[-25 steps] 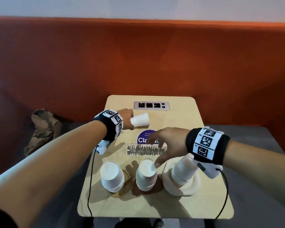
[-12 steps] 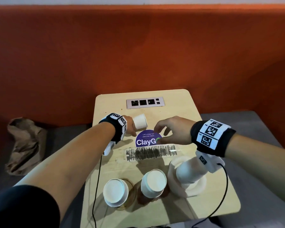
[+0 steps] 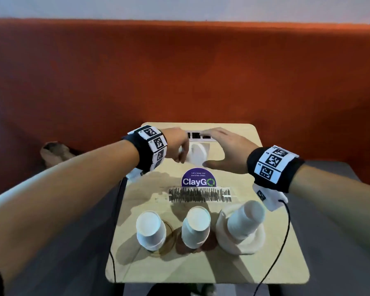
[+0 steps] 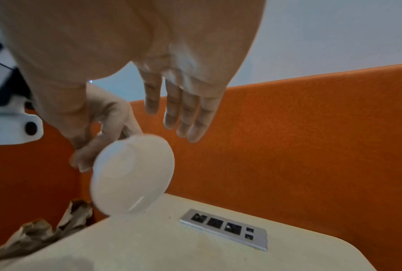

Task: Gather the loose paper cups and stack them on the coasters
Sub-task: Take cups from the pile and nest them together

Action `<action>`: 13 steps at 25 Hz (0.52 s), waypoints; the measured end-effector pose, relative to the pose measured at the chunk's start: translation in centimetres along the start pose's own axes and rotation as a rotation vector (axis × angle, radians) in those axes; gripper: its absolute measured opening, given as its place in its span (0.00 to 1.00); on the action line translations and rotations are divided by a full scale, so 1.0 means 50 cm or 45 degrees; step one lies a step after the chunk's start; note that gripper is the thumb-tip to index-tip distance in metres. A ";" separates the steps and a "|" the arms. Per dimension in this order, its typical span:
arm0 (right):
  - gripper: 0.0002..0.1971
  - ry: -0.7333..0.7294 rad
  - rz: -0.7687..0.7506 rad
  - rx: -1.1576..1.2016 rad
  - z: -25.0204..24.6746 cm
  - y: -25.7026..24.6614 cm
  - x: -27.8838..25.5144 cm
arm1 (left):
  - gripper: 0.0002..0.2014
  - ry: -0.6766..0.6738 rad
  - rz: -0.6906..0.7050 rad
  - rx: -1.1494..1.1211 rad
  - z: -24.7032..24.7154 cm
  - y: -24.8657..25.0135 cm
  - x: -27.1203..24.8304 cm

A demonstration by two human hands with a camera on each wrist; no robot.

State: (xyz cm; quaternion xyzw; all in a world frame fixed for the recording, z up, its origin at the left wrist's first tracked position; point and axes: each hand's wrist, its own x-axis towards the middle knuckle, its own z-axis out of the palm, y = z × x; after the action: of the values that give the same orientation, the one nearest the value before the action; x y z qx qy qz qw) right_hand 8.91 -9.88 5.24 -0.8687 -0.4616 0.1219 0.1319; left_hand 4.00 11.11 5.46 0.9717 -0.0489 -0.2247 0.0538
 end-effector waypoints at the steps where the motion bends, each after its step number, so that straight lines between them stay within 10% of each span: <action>1: 0.42 0.021 0.009 0.017 -0.011 -0.007 -0.003 | 0.12 0.056 0.020 0.087 -0.022 0.031 -0.020; 6: 0.28 0.184 0.066 0.279 -0.062 -0.024 -0.072 | 0.15 0.311 0.162 0.276 -0.090 0.196 -0.113; 13: 0.35 0.393 0.039 1.032 0.023 0.072 -0.243 | 0.30 0.490 0.418 -0.126 -0.030 0.291 -0.160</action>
State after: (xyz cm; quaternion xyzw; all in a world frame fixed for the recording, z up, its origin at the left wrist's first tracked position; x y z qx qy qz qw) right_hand 4.68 -21.81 4.04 -0.7616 -0.3383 0.1640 0.5278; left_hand -3.51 -2.20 12.06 0.9718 -0.1837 -0.0258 0.1453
